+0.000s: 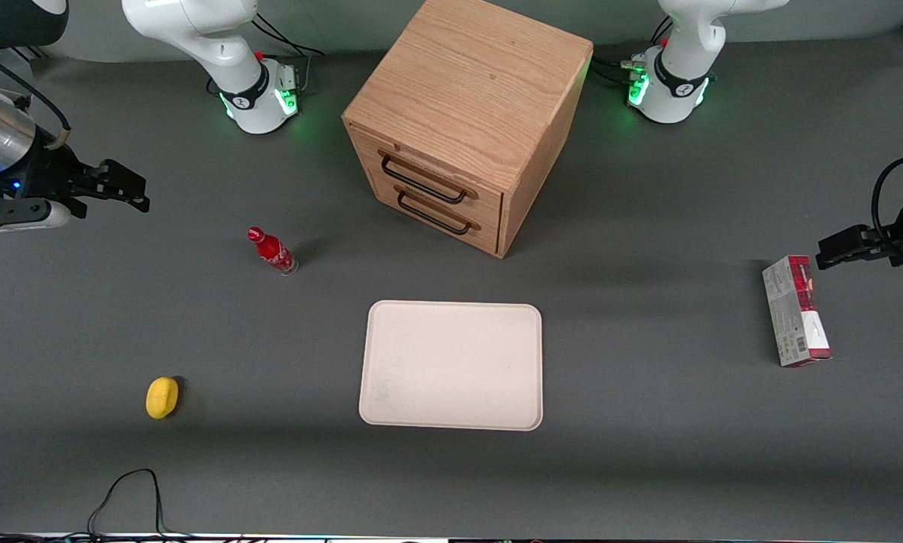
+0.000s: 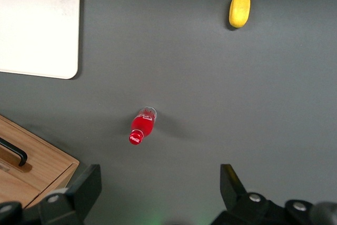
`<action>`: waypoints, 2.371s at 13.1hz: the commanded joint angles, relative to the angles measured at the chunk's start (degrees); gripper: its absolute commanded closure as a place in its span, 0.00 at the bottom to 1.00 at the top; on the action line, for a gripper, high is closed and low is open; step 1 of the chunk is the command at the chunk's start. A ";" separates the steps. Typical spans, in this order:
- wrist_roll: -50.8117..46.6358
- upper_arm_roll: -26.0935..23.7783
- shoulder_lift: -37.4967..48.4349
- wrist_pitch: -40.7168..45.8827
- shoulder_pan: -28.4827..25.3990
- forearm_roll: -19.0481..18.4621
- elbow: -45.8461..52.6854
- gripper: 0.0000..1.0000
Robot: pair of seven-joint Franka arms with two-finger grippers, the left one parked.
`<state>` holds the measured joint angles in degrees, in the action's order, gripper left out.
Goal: Open upper drawer
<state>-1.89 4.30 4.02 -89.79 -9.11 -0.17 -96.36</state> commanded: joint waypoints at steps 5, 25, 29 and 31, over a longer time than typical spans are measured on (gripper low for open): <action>0.31 -0.17 -0.94 4.61 -0.46 -0.62 1.35 0.00; 7.22 -1.40 -20.27 0.40 -24.63 10.70 16.12 0.00; 13.91 -1.40 -23.70 0.23 -26.57 13.09 16.12 0.00; 14.63 -1.48 -25.98 0.23 -27.79 14.49 16.12 0.00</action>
<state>10.60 2.32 -19.08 -89.84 -35.36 11.91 -82.27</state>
